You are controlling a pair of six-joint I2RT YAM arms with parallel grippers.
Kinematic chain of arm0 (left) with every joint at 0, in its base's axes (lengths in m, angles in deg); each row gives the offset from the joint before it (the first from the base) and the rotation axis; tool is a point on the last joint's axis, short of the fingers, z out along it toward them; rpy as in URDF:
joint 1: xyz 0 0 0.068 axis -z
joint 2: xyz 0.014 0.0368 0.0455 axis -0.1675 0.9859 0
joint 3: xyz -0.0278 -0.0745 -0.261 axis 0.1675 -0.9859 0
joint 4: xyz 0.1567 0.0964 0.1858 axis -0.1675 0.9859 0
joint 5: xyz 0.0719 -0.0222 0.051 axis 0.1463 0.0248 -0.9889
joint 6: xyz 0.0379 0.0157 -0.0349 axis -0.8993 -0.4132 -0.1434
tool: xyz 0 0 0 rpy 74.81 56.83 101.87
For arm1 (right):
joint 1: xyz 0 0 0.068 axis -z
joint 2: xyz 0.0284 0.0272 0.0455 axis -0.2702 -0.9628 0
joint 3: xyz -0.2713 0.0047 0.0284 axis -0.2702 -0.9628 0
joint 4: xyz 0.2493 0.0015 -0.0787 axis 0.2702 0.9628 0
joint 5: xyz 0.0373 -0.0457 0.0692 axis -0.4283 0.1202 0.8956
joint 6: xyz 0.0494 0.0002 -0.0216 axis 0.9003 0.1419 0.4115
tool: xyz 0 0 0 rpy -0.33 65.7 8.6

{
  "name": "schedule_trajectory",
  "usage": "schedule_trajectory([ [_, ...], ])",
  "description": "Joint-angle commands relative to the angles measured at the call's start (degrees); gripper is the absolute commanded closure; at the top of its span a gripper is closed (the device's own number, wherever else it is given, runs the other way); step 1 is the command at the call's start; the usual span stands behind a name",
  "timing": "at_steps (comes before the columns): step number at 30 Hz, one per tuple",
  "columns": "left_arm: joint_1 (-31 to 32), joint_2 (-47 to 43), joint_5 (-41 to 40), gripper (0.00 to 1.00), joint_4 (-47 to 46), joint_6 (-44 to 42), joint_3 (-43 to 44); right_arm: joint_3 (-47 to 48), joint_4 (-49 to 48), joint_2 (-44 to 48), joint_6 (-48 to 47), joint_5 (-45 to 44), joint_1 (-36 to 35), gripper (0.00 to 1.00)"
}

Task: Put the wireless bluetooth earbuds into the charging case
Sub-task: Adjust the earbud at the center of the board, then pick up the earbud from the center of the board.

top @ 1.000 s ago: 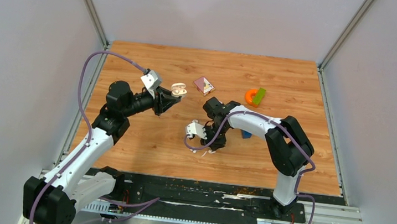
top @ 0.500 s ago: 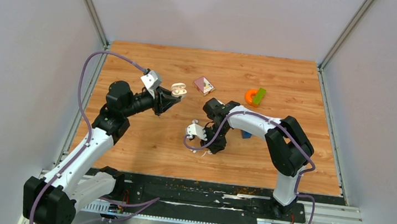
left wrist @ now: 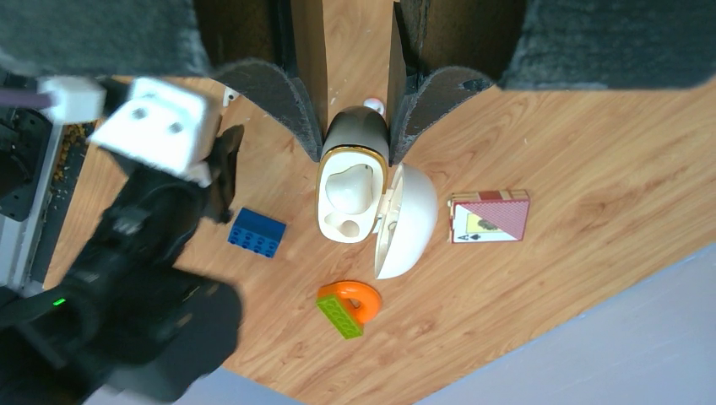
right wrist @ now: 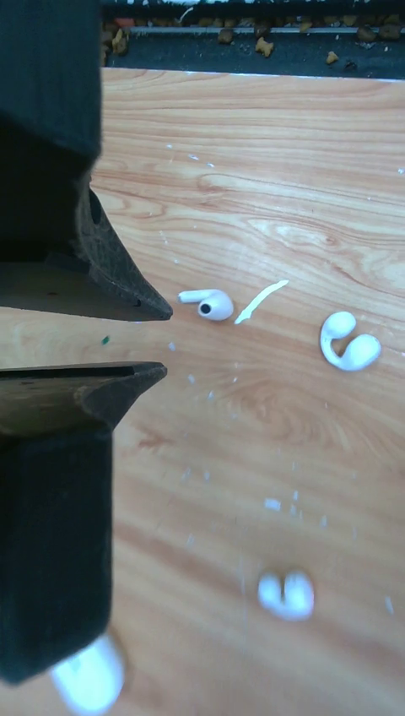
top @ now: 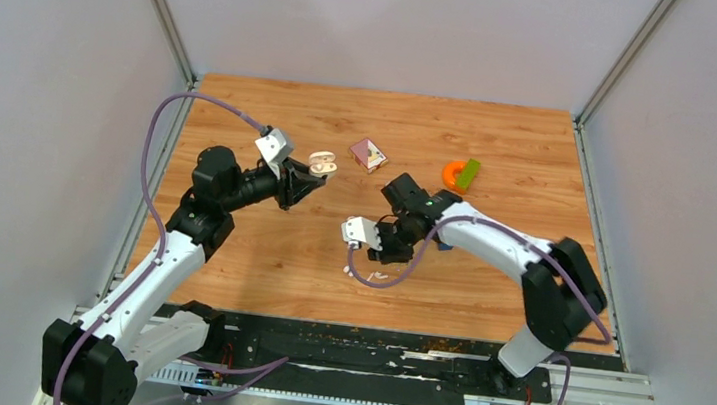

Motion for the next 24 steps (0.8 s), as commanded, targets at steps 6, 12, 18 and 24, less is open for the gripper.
schedule_trajectory([
  [6,-0.47,0.37,0.33,1.0,0.15,-2.69,3.85,-5.83,-12.14,6.6,-7.53,3.57,0.48,0.76],
  [12,-0.72,-0.15,0.08,1.0,-0.2,-2.37,3.38,-4.82,-8.33,3.41,-12.75,4.8,0.48,0.74],
  [18,-1.19,-0.76,-0.01,1.0,-0.12,-2.1,2.87,-5.13,-6.72,1.59,-14.77,4.92,0.46,0.73],
  [24,-1.38,-0.41,0.0,1.0,-0.34,-1.97,3.27,-5.66,-5.83,-0.77,-16.28,4.21,0.41,0.68],
])
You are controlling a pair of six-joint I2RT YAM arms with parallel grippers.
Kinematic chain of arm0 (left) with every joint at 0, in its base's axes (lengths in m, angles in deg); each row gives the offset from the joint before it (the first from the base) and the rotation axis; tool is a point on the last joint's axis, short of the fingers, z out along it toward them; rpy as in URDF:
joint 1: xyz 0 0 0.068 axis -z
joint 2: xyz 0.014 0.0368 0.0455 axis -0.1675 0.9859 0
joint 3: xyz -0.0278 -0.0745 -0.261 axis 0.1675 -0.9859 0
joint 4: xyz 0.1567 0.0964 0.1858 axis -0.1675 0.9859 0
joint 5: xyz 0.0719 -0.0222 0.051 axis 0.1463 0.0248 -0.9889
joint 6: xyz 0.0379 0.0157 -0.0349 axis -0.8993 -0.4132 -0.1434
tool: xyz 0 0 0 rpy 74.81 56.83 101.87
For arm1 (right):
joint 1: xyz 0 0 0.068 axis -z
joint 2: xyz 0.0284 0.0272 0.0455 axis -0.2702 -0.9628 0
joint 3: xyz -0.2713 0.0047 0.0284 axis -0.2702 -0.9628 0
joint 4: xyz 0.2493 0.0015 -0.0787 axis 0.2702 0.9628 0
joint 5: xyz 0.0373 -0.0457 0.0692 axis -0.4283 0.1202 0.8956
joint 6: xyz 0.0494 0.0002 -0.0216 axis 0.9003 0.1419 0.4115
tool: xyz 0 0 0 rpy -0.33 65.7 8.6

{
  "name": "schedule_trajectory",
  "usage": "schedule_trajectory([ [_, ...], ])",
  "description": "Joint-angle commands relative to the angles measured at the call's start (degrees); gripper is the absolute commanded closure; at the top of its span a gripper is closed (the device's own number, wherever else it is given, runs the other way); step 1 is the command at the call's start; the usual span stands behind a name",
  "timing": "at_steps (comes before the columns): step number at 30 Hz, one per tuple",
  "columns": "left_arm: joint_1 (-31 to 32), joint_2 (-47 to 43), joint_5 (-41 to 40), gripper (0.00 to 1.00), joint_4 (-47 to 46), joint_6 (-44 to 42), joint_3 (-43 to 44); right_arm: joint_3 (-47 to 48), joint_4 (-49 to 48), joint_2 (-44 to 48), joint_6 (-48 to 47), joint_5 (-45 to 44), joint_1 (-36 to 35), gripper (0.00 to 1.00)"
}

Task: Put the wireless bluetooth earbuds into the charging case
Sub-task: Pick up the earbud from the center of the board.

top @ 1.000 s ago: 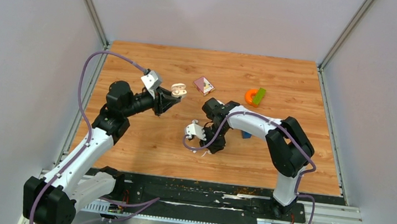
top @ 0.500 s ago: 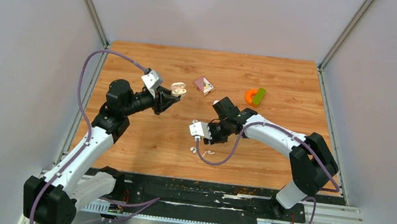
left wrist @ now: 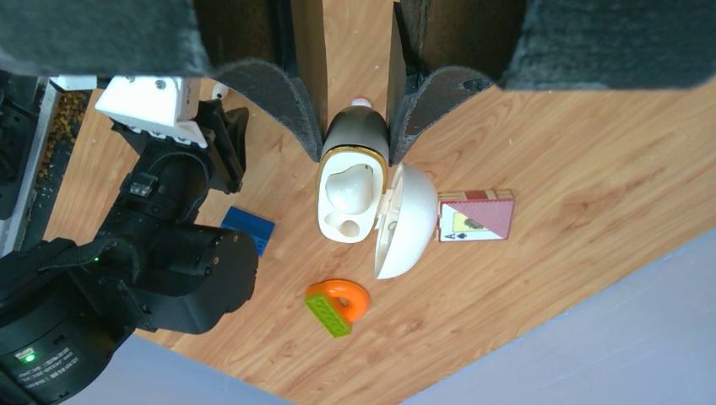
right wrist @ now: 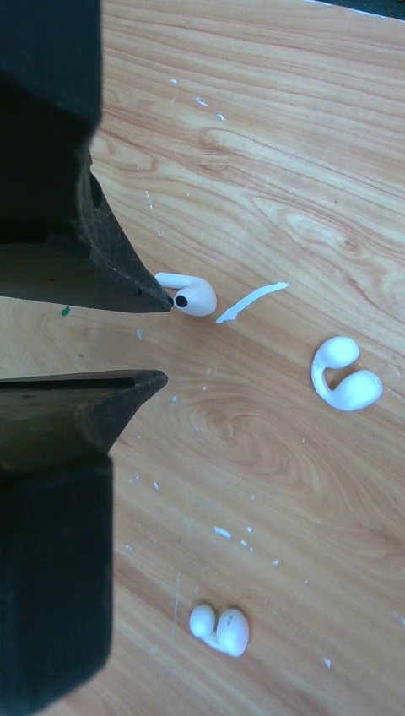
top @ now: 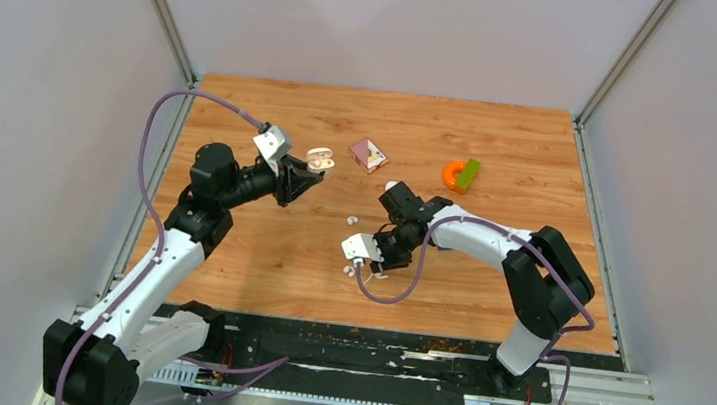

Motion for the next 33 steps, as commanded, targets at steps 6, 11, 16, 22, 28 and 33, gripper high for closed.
schedule_trajectory([
  [6,-0.3,-0.79,0.03,1.0,-2.01,-0.32,1.57,-0.26,0.66,-2.22,-2.57,1.3,-0.17,0.67],
  [11,-0.32,-1.16,-0.27,1.0,-2.29,0.02,0.73,-1.34,1.95,-1.53,-3.47,1.72,-1.35,0.66],
  [16,-0.31,-1.39,-0.28,1.0,-2.64,0.39,0.23,-1.63,1.56,-1.56,-1.47,3.19,-2.78,0.63],
  [22,-0.29,-2.14,-0.4,1.0,-2.08,0.57,-0.42,-0.95,-0.74,-2.83,1.63,2.63,-3.95,0.64],
  [28,-0.28,-2.53,-0.58,1.0,-2.29,0.75,-0.88,-1.38,-0.75,-2.76,1.78,1.64,-4.04,0.72],
  [33,-0.28,-2.47,-0.57,1.0,-2.32,0.75,-0.8,-2.11,-1.76,-2.74,2.85,1.83,-4.04,0.67],
])
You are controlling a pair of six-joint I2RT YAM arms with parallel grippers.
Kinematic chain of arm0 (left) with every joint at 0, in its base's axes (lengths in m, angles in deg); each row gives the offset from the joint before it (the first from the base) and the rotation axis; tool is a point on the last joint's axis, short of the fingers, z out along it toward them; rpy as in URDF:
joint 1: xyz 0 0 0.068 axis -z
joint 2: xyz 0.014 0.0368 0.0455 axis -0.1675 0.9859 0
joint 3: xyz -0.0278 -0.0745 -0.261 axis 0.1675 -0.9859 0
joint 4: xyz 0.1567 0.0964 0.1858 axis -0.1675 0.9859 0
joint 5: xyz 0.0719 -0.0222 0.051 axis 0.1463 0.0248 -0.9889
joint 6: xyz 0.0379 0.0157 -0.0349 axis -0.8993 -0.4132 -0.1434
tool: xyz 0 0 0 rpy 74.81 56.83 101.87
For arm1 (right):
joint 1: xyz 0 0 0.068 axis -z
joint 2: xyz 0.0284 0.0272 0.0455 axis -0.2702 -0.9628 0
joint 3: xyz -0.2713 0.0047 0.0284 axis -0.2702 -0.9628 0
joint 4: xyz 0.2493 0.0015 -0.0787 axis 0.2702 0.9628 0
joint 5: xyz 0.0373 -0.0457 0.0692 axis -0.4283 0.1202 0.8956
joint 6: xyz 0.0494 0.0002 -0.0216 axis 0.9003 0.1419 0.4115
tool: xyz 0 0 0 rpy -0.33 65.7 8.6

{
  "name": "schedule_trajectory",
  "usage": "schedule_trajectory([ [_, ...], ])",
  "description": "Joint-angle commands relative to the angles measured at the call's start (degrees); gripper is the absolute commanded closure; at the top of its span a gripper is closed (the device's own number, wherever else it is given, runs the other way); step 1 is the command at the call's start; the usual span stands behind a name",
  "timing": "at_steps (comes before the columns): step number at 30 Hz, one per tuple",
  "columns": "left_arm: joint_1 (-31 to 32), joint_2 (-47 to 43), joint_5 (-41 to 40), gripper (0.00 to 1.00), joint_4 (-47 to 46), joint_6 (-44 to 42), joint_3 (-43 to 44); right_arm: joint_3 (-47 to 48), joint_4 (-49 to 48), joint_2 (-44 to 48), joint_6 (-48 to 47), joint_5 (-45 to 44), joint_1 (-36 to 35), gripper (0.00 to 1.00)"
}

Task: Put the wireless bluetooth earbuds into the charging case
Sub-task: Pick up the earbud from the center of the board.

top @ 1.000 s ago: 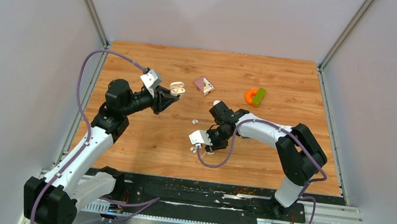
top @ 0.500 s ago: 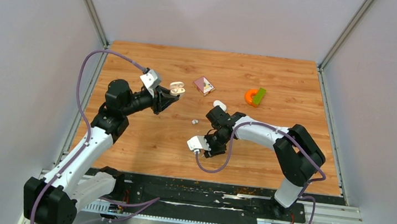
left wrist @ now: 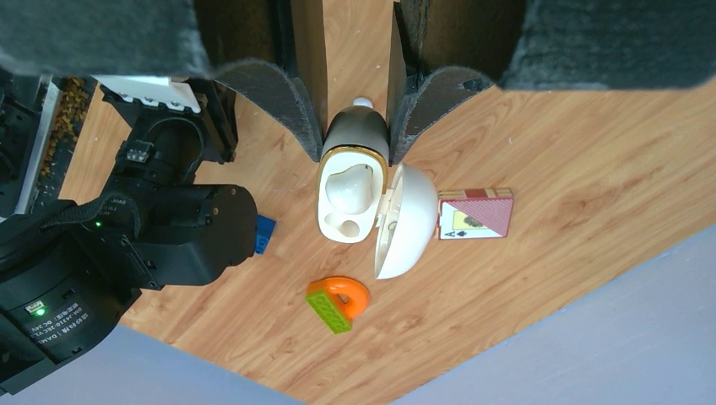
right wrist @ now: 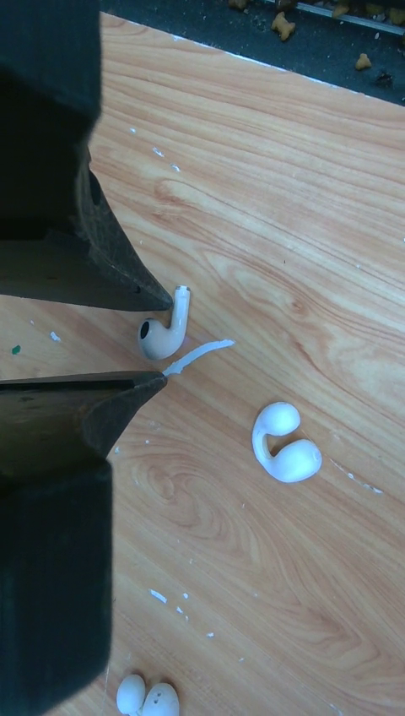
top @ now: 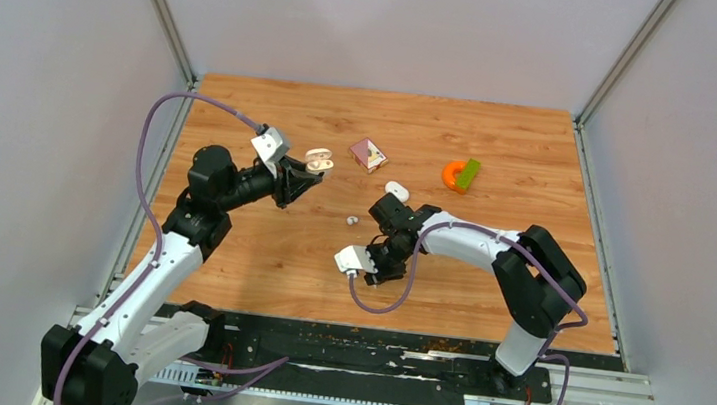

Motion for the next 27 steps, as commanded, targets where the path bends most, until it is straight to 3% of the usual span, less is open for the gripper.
schedule_trajectory([
  [1,-0.29,-1.06,-0.34,1.0,-2.43,0.33,-0.14,-1.08,-2.24,-0.48,1.16,1.26,-0.3,0.66],
  [7,-0.37,-0.71,-0.41,1.0,-2.3,0.33,0.13,-0.89,-2.38,-1.88,-0.24,1.15,-0.41,0.69],
  [16,-0.36,-0.62,-0.45,1.0,-2.16,0.11,0.07,4.62,7.17,-7.51,-5.01,2.01,-0.52,0.71],
  [27,-0.45,-0.77,-0.63,1.0,-2.68,0.24,-0.65,3.54,5.18,-7.19,-3.22,0.44,-0.81,0.75],
])
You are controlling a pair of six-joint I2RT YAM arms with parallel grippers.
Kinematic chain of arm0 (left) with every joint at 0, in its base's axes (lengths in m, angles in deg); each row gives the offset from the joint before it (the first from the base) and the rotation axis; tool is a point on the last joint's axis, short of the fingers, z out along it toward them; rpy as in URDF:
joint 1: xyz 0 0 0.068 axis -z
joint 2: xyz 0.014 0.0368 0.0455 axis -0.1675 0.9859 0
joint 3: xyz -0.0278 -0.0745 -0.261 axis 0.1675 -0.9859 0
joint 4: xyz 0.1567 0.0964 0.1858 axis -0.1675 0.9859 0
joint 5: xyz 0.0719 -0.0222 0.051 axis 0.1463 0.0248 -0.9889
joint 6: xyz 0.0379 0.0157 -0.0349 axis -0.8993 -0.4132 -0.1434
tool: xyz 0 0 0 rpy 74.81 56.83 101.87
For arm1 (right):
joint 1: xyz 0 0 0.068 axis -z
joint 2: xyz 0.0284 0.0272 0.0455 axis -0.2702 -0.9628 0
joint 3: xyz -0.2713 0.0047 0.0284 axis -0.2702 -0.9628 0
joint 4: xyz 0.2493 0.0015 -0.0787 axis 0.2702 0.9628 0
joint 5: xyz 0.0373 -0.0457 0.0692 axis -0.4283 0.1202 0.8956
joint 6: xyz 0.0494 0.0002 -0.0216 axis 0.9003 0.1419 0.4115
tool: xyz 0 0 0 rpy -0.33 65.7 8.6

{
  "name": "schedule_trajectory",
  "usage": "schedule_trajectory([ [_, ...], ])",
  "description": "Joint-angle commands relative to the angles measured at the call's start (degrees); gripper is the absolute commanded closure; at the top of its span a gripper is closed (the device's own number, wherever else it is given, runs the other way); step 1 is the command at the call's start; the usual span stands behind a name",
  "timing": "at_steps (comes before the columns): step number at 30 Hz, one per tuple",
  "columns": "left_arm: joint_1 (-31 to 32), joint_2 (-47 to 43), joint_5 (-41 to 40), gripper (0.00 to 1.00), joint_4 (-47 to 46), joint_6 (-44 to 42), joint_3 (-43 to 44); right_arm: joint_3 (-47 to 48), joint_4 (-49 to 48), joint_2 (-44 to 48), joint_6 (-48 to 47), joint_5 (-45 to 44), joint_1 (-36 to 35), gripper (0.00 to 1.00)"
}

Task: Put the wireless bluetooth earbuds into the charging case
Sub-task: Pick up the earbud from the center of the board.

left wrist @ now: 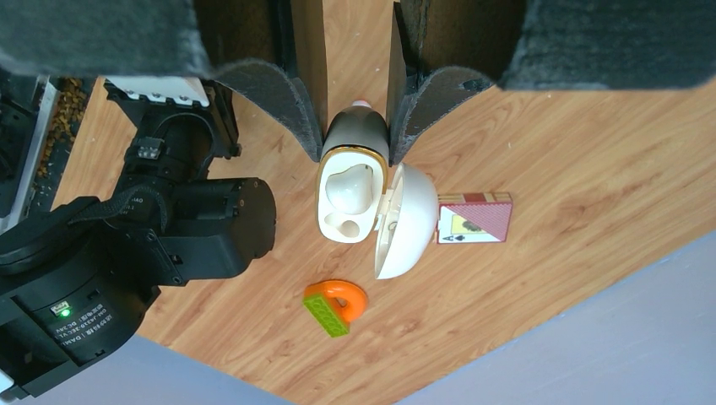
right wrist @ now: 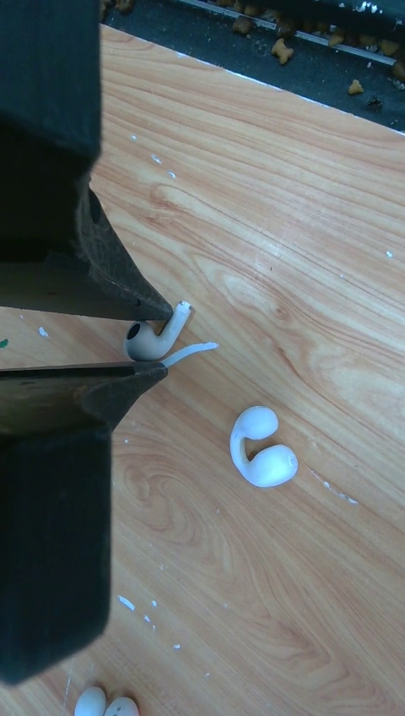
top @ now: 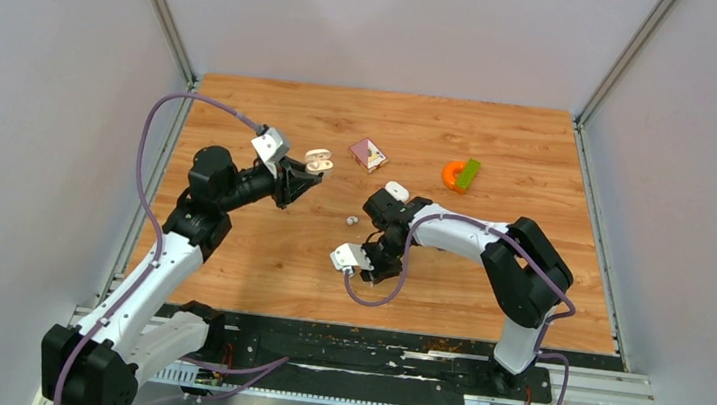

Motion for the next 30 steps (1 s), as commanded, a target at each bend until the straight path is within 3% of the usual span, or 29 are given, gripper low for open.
schedule_trajectory([
  [1,-0.41,-0.75,-0.37,1.0,-2.6,0.33,-0.36,-2.1,-0.6,-2.31,-0.8,-1.73,-0.7,0.73],
  [5,-0.41,-0.54,-0.37,1.0,-3.0,0.55,-0.47,-2.86,-1.5,-1.77,-0.46,-2.92,-0.69,0.7],
  [12,-0.41,-0.35,-0.37,1.0,-2.89,0.27,-0.41,-2.41,-0.89,0.0,0.0,-4.04,-0.7,0.91],
  [23,-0.41,1.35,1.1,1.0,-5.1,0.34,-1.0,3.89,5.15,15.75,-3.47,-13.27,0.69,0.93],
  [30,-0.17,2.31,3.04,1.0,-7.38,3.33,-3.26,6.42,2.11,26.25,-6.0,-17.89,-0.87,0.92],
])
